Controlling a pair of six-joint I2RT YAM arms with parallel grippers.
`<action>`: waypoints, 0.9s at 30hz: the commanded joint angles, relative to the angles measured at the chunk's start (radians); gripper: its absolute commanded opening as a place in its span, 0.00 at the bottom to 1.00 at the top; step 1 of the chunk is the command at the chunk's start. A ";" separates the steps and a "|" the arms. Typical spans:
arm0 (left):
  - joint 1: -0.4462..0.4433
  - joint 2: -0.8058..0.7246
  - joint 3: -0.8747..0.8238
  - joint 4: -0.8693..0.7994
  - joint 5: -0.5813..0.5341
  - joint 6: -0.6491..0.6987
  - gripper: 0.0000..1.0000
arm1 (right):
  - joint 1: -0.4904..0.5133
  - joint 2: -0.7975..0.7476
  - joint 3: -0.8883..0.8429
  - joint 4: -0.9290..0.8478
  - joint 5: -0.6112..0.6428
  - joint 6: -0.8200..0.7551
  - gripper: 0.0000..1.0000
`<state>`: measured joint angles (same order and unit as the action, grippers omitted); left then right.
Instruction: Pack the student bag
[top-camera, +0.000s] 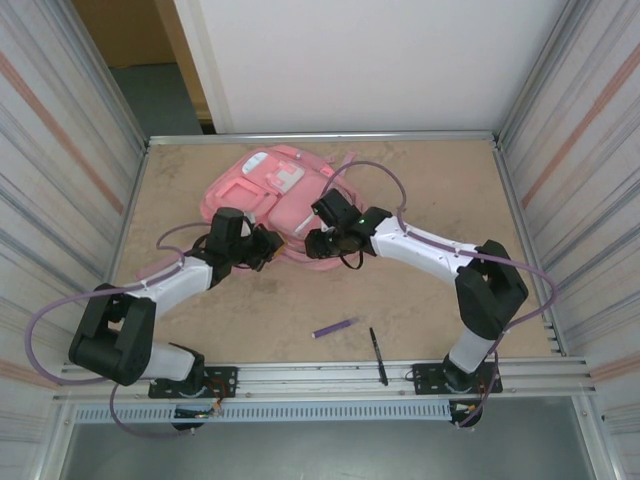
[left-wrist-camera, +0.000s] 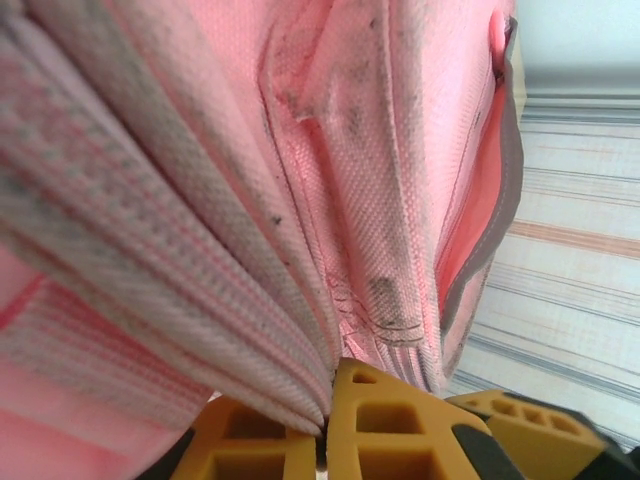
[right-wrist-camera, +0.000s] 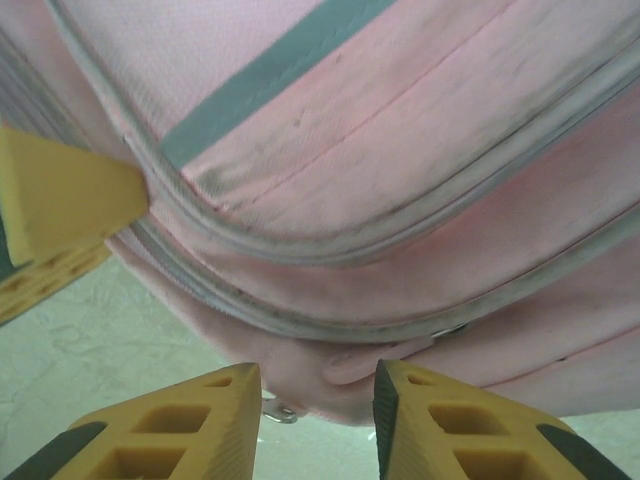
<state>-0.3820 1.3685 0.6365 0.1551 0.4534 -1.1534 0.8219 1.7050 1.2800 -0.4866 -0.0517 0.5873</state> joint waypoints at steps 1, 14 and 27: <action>-0.012 -0.047 -0.014 0.086 0.058 -0.021 0.00 | 0.010 0.028 -0.031 0.018 0.051 0.034 0.34; -0.021 -0.031 -0.016 0.135 0.090 -0.047 0.00 | -0.004 0.065 -0.063 0.027 0.111 0.036 0.41; -0.023 -0.014 -0.004 0.141 0.115 -0.035 0.00 | 0.013 0.101 -0.098 0.059 0.339 0.019 0.37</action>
<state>-0.3889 1.3766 0.6109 0.2119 0.4717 -1.1938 0.8555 1.7687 1.2076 -0.4107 0.1276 0.6182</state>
